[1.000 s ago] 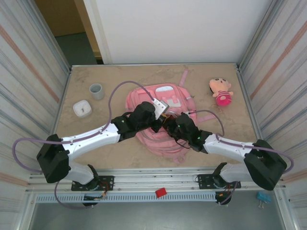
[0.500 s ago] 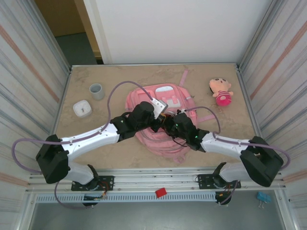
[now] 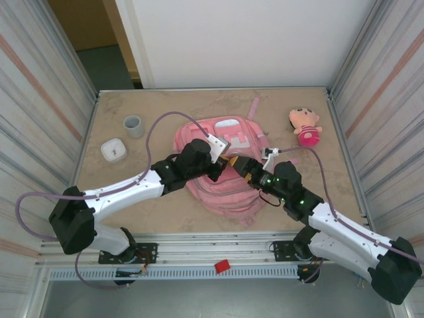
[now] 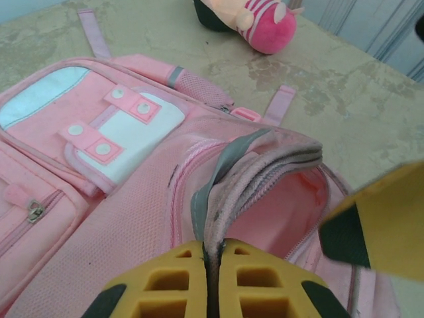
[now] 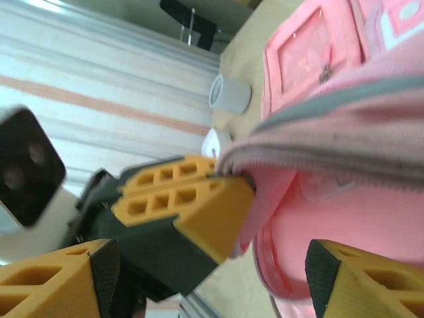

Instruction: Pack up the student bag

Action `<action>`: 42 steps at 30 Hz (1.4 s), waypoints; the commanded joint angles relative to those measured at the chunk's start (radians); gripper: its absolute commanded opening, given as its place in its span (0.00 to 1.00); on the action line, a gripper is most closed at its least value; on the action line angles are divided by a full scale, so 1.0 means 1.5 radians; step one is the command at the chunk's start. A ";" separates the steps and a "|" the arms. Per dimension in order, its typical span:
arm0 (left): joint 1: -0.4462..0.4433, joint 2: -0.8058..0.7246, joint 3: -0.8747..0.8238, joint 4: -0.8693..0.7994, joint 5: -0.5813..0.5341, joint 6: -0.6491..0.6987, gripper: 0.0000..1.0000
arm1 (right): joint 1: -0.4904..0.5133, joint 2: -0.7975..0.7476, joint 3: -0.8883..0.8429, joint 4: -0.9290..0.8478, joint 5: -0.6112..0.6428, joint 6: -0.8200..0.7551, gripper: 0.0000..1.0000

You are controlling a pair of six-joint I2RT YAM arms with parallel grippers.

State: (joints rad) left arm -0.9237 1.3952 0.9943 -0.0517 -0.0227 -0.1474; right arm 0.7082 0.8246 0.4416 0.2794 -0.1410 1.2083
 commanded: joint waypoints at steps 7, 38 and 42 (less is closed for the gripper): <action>0.000 -0.028 -0.010 0.048 0.080 0.027 0.27 | -0.085 0.046 0.005 0.058 -0.091 0.059 0.75; 0.366 0.004 0.004 -0.416 0.478 0.716 0.69 | -0.121 0.106 0.044 0.012 -0.136 0.031 0.72; 0.329 0.044 0.012 -0.382 0.442 0.726 0.69 | -0.120 0.107 0.044 0.014 -0.137 0.031 0.72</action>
State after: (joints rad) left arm -0.3981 1.4361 0.9691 -0.6098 0.6598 0.8558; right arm 0.5297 0.9798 0.4751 0.2909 -0.3462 1.2781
